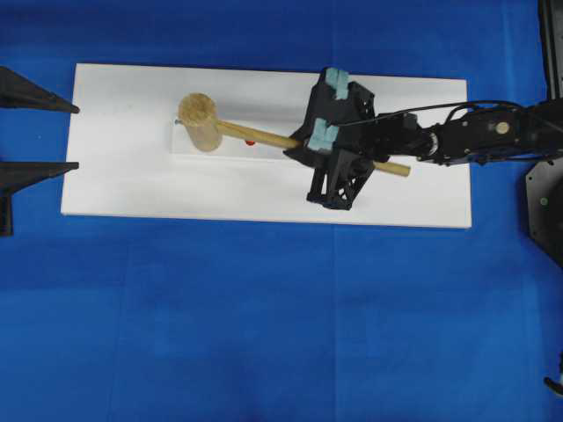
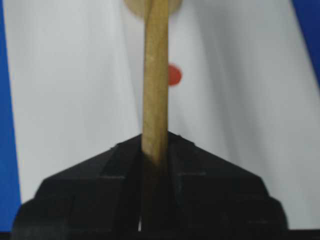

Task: Hit the mark with a hammer.
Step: 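Swing the mallet head down onto the red dots with the right gripper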

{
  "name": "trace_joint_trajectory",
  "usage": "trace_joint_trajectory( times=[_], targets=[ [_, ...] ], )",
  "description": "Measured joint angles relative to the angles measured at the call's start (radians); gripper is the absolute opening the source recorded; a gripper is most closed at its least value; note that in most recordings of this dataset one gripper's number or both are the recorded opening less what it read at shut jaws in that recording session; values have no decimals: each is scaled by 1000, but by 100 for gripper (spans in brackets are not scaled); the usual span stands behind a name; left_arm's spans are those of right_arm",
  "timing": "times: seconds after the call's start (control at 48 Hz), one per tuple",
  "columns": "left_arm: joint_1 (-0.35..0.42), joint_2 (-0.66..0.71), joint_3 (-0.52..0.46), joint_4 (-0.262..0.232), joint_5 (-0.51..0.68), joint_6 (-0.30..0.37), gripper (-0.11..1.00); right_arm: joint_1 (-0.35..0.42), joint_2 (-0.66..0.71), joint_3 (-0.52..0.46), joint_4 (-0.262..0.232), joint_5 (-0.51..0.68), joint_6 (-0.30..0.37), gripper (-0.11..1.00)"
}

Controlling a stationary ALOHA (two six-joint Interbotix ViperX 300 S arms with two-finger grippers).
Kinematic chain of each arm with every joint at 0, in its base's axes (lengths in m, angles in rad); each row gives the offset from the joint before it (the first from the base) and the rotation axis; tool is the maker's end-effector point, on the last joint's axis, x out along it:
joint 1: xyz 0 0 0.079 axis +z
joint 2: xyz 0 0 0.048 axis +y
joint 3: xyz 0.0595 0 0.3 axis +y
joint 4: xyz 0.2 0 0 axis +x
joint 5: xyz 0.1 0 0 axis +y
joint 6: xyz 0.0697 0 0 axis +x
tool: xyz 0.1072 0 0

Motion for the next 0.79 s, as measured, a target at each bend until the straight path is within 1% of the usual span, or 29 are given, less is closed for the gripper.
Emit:
trace_joint_trajectory(
  times=[0.063,0.292,0.396,0.646,0.73,0.792],
  targets=[
    [-2,-2,0,0,0,0,78,0,-40,11,2,-12,-3,2],
    [0,0,0,0,0,0,78,-5,-249,118,0,-32,-3,2],
    [-2,0,0,0,0,0,78,3,-302,164,-2,-43,-2,2],
    [-2,-2,0,2,-2,0,78,21,-311,176,0,-44,0,2],
    [0,-2,0,0,-2,0,78,21,-281,178,2,-44,6,2],
    [0,-2,0,0,-2,0,78,20,-233,184,14,-40,8,2]
  ],
)
